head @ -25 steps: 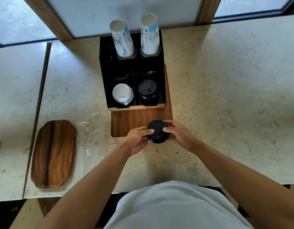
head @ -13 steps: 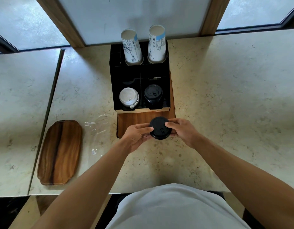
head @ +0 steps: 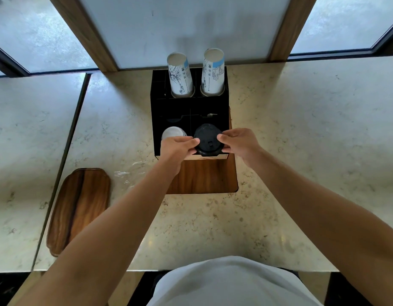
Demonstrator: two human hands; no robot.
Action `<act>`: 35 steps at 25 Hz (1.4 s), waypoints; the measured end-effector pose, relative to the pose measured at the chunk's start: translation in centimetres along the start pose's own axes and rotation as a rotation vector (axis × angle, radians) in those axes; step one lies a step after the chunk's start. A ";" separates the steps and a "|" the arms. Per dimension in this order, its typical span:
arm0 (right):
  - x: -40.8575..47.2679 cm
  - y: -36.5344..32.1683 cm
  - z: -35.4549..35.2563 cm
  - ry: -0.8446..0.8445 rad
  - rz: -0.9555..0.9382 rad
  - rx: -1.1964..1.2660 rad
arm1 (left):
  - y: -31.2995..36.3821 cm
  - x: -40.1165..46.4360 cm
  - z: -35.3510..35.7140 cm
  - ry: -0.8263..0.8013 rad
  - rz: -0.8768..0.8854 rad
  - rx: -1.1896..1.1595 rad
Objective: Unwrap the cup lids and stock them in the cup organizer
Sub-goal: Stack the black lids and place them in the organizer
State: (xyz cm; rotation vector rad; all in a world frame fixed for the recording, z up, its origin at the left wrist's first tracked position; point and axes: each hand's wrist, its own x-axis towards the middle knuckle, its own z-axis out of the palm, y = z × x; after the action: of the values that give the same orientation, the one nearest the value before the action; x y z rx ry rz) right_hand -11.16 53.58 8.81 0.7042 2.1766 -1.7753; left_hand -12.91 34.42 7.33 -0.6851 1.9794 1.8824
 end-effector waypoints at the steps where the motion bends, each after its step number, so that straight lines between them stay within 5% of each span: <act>1: 0.4 -0.6 0.2 0.030 -0.029 -0.047 | 0.3 0.4 0.3 0.026 0.009 -0.001; 15: 3.3 -2.6 1.7 0.151 -0.215 -0.565 | 0.6 4.2 2.5 0.161 0.131 0.344; 24: 4.4 -2.7 2.4 0.135 -0.183 -0.724 | 0.6 4.7 3.3 0.231 0.198 0.635; 35: 4.3 -2.4 2.7 0.070 -0.199 -0.739 | 0.2 5.2 2.9 0.134 0.209 0.730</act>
State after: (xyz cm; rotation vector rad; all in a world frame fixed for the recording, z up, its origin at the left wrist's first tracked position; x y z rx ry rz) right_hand -16.30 51.58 8.18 0.3747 2.7488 -0.8755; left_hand -17.67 36.70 4.47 -0.4004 2.6623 1.0643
